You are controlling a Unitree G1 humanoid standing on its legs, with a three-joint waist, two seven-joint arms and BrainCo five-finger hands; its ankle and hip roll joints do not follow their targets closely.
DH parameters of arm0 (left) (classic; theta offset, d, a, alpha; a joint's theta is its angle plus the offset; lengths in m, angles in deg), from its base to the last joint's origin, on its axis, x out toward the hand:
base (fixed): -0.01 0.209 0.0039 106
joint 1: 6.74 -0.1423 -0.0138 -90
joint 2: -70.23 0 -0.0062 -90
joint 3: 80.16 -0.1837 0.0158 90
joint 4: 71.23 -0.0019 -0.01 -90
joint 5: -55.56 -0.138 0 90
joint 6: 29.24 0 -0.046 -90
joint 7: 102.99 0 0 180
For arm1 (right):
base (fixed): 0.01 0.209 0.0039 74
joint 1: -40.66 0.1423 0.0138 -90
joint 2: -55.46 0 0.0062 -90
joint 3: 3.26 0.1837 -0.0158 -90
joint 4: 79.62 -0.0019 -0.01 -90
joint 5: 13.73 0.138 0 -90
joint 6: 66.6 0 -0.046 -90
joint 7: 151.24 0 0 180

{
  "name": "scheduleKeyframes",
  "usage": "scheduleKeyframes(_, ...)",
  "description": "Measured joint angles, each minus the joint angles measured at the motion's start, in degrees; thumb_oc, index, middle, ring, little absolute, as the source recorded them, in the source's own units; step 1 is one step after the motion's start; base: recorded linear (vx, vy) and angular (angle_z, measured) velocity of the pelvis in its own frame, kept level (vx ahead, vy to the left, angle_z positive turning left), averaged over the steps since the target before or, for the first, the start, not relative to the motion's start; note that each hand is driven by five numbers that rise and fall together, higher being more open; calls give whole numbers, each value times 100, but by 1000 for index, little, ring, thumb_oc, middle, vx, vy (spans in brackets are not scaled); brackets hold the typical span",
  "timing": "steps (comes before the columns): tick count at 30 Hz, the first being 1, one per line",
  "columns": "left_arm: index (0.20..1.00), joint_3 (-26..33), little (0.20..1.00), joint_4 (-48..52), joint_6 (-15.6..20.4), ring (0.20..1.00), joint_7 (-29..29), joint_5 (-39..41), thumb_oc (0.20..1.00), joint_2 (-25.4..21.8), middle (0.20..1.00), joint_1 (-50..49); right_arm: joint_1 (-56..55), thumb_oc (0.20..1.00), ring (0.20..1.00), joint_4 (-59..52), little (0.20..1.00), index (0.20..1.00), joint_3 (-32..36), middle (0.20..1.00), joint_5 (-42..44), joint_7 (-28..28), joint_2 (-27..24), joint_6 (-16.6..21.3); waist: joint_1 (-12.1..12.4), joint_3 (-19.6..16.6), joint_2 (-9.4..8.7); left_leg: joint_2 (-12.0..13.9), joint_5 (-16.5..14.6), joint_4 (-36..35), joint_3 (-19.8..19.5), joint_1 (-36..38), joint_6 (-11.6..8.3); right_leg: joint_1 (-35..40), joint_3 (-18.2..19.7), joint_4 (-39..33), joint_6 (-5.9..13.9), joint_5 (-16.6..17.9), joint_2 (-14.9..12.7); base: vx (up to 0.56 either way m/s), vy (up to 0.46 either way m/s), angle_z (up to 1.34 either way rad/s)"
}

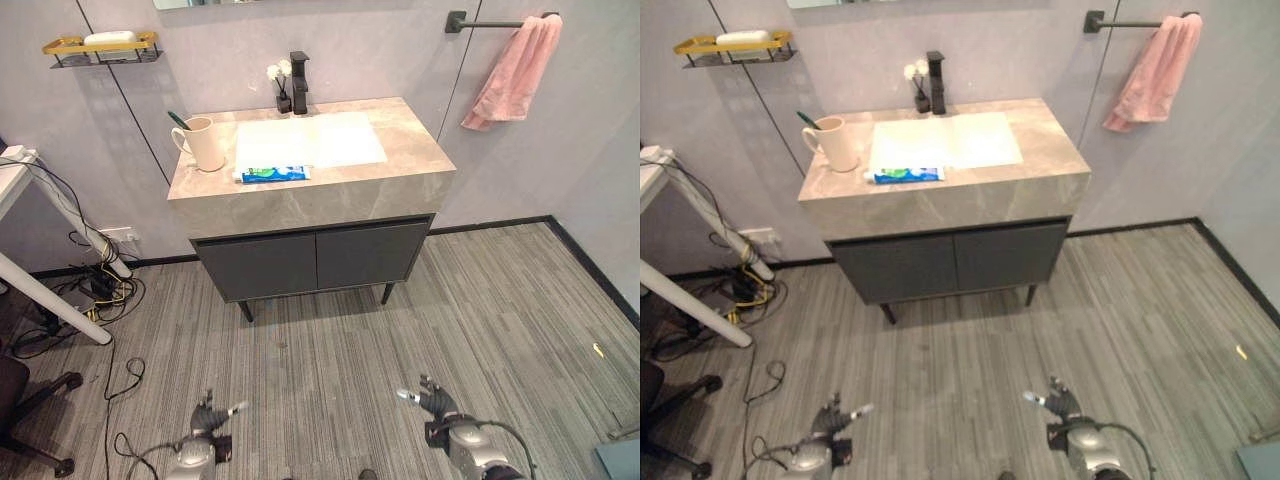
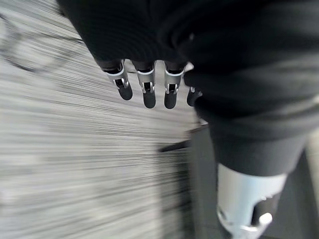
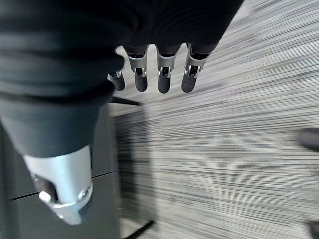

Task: Put brush and paste in cup on sink, flatten towel.

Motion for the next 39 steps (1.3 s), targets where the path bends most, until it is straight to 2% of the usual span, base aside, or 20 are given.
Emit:
scheduleKeyframes(2, 1000, -21, 1000, 328, 177, 1000, -132, 21, 1000, -11, 1000, 92, 138, 1000, 1000, -91, 1000, 1000, 0, 1000, -2, 107, 15, 116, 11, 145, -46, -5, -6, 128, -18, -112, 2, -71, -11, 92, 21, -36, -29, -78, 10, 6)
scheduleKeyframes(5, 1000, -212, 1000, 606, 208, 1000, -247, 23, 1000, -32, 1000, 314, 316, 1000, 1000, -143, 1000, 1000, 0, 1000, -8, 237, 8, 146, -2, 410, -65, -25, -68, 502, -147, -440, 33, -384, -75, 530, 45, -193, -100, -86, 23, 17)
scheduleKeyframes(6, 1000, -270, 1000, 819, 211, 1000, -255, 25, 1000, -28, 1000, 382, 359, 1000, 1000, -210, 1000, 1000, 1, 1000, -12, 261, -9, 146, -3, 573, -67, -21, -140, 720, -179, -594, 53, -586, -111, 881, 46, -338, -155, -2, 15, 18)
scheduleKeyframes(11, 1000, -299, 1000, 996, 327, 1000, -312, 0, 1000, -89, 1000, 427, 333, 1000, 1000, -487, 1000, 1000, 204, 1000, -135, 422, -3, 149, -16, 874, -185, -115, -583, 1570, -305, -1026, 120, -1139, -196, 2183, 79, -1027, -470, 30, 28, 16)
scheduleKeyframes(15, 1000, -295, 1000, 1010, 325, 1000, -333, -32, 1000, -224, 1000, 312, 279, 1000, 1000, -576, 1000, 1000, 282, 1000, -186, 610, 0, 170, -9, 949, -248, -118, -844, 2082, -324, -1213, 170, -1293, -190, 2670, 79, -1269, -557, 48, 22, 4)
scheduleKeyframes(20, 1000, -299, 1000, 1034, 325, 1000, -334, -44, 1000, -223, 1000, 281, 257, 1000, 1000, -586, 1000, 1000, 334, 1000, -237, 685, 10, 173, -19, 956, -260, -125, -931, 2188, -306, -1223, 194, -1274, -188, 2714, 76, -1293, -578, 61, 41, -1)
scheduleKeyframes(23, 1000, -301, 1000, 1396, 326, 1000, -330, -47, 1000, -237, 1000, 125, 84, 1000, 1000, -847, 1000, 1000, 382, 1000, -246, 725, 9, 176, -18, 956, -272, -143, -939, 2209, -297, -1252, 199, -1281, -187, 2647, 88, -1268, -584, 47, 105, 1)
scheduleKeyframes(32, 1000, -437, 1000, 1685, 322, 1000, -176, -330, 1000, -525, 1000, -86, 19, 1000, 1000, -952, 1000, 1000, 447, 1000, -123, 700, 94, 192, -11, 856, -348, -243, -938, 2047, -210, -1146, 266, -1202, -108, 2446, 130, -1107, -637, 52, 116, -3)
scheduleKeyframes(35, 1000, -464, 1000, 1683, 320, 1000, -121, -525, 1000, -524, 1000, -160, -12, 1000, 1000, -952, 1000, 1000, 458, 1000, -122, 698, 102, 192, -28, 704, -311, -331, -938, 1944, -154, -1077, 352, -1185, -44, 2423, 169, -1059, -698, 41, 158, -7)
scheduleKeyframes(39, 1000, -467, 1000, 1653, 310, 1000, -80, -605, 1000, -519, 1000, -168, -183, 1000, 1000, -938, 1000, 1000, 453, 1000, -119, 694, 118, 196, -38, 639, -283, -448, -992, 1877, -143, -957, 496, -1218, -31, 2772, 226, -978, -833, 30, 192, 2)
